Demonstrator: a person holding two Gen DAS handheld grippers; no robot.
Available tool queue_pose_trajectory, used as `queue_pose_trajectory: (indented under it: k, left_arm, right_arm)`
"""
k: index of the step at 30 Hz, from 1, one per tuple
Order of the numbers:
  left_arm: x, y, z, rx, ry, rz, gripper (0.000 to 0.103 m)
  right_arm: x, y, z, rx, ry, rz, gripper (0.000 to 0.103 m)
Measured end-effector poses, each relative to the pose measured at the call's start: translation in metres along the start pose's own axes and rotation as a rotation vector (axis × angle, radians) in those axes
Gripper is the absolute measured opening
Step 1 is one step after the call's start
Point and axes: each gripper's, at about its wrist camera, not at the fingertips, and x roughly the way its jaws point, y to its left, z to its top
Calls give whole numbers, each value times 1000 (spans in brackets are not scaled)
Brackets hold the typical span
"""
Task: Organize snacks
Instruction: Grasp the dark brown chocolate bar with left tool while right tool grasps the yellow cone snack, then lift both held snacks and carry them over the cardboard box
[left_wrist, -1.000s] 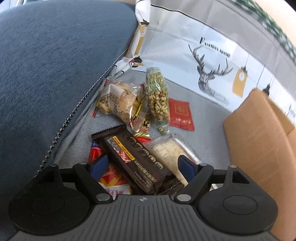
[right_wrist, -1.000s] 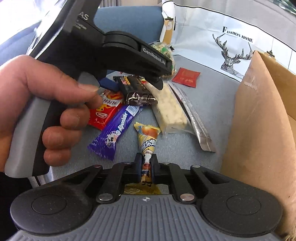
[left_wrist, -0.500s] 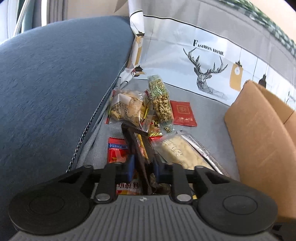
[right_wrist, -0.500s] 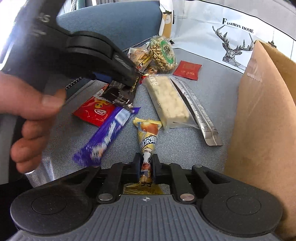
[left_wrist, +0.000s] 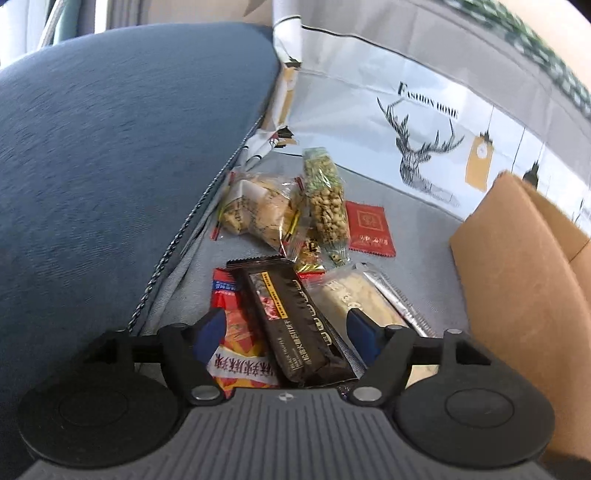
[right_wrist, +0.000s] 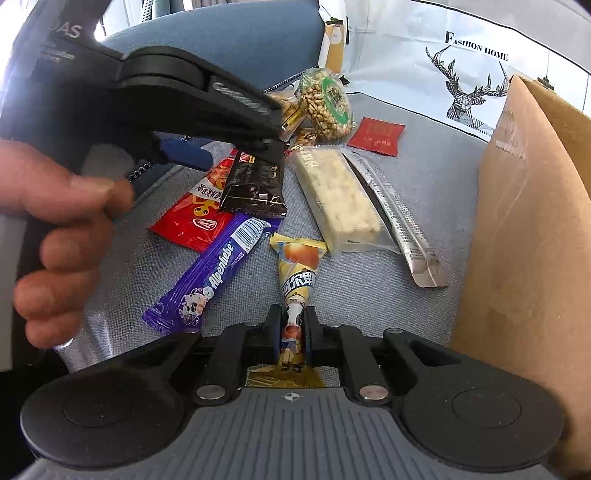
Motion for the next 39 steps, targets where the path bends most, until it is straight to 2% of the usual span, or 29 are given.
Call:
queue_pose_trajectory:
  k: [7,11,13,15,16,18,24,32,33,34,37,39]
  left_arm:
    - [22,-23,-4,126,30,85,80]
    - [28,-24,-6,152,45,116,79]
    - [27,-25,-7,167,40,125,71]
    - [25,-26,-7,183,32,132,50]
    - [24,-25,-7,188,25,140,49]
    - [23,-22,-6,174,25,137,45]
    - [9,-11,-3,113,-17,111,44]
    - [-21,-6,5,42,-119,29,42]
    - [-25,-5,6,34,-132,17,17]
    - [-30,-6,8,32,-144,5,7]
    - [-40,-9,11,27,-158,-21,7]
    - [-37,-10,11,24,-130,-13,8]
  right_arm:
    - [1,1,-1,-7,-3,-2,13]
    - [1,2,-1,-12,-6,-5,13]
    - [1,2,-2,-19,-8,-7,13]
    - [1,3,-2,-26,-11,-9,13]
    - [1,4,-3,-28,-14,-10,13]
    - [0,4,-3,-27,-20,-12,12]
    - [-5,4,-2,-2,-49,-11,11]
    - [-35,10,9,-16,-187,0,11]
    - [-40,10,10,-16,-204,-3,11]
    - [-46,9,12,-12,-220,-4,11]
    - [-64,3,17,7,-270,-8,11]
    - [-77,-3,21,25,-305,-14,11]
